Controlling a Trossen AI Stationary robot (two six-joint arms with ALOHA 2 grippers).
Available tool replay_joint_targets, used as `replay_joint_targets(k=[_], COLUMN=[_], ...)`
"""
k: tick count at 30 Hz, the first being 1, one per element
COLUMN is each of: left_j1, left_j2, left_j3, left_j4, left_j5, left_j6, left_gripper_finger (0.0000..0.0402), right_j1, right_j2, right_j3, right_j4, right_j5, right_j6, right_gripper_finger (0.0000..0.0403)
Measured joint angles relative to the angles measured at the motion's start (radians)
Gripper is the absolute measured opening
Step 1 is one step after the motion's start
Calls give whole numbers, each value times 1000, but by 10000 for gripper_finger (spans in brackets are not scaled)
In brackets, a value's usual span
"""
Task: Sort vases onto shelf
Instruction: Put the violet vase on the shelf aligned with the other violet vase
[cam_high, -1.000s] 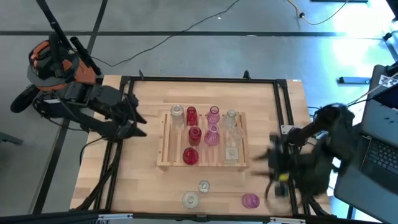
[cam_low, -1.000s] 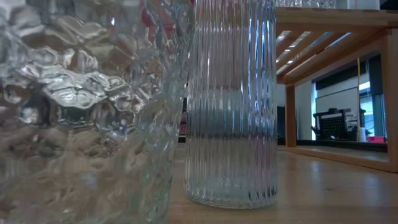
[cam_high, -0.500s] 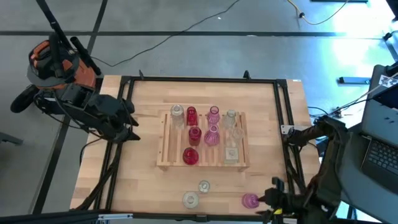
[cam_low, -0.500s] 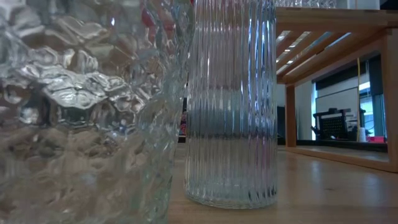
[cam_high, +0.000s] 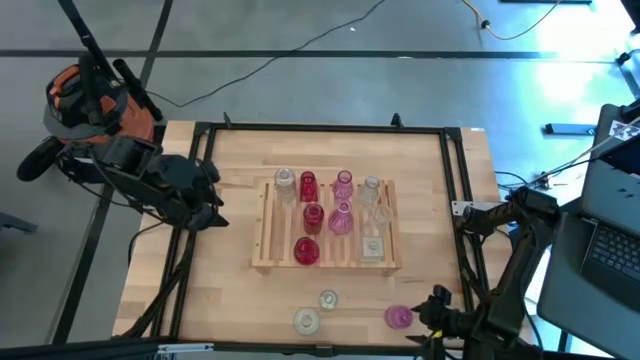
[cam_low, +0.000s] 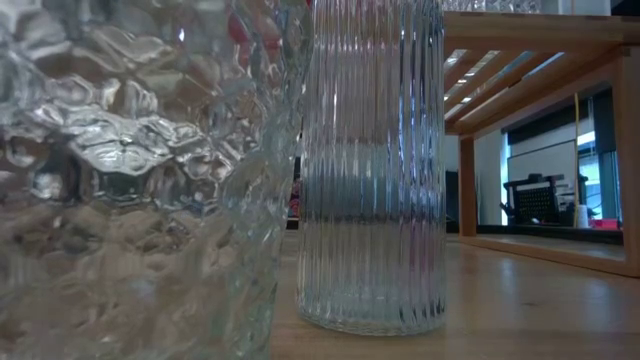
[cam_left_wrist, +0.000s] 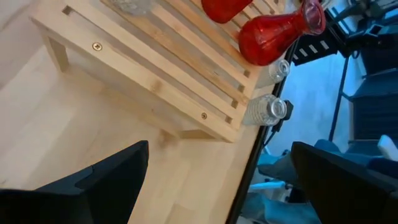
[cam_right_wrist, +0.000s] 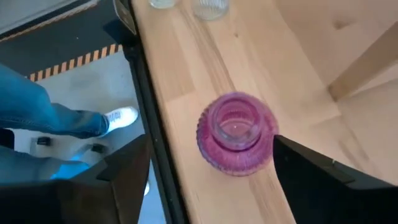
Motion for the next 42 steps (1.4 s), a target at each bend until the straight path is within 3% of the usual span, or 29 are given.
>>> replay_joint_targets(k=[14, 21, 27, 37, 42], left_j1=[-17, -16, -16, -16, -16], left_j2=[32, 54, 54, 54, 54], left_j3=[0, 0, 0, 0, 0], left_j4=[2, 1, 0, 0, 0], left_j5=[-29, -53, -62, -101, -123], left_j6=[-30, -29, -29, -27, -6], left_gripper_finger=[386, 386, 386, 386, 386], right_j1=[-56, -143, -220, -235, -252], right_j2=[0, 0, 0, -18, -63], right_j3=[-234, -312, -312, -273, -119], right_j4=[284, 429, 447, 482, 492], right_j5=[93, 106, 69, 11, 9], right_j6=[-10, -180, -321, -421, -639], right_gripper_finger=[292, 289, 231, 231, 231])
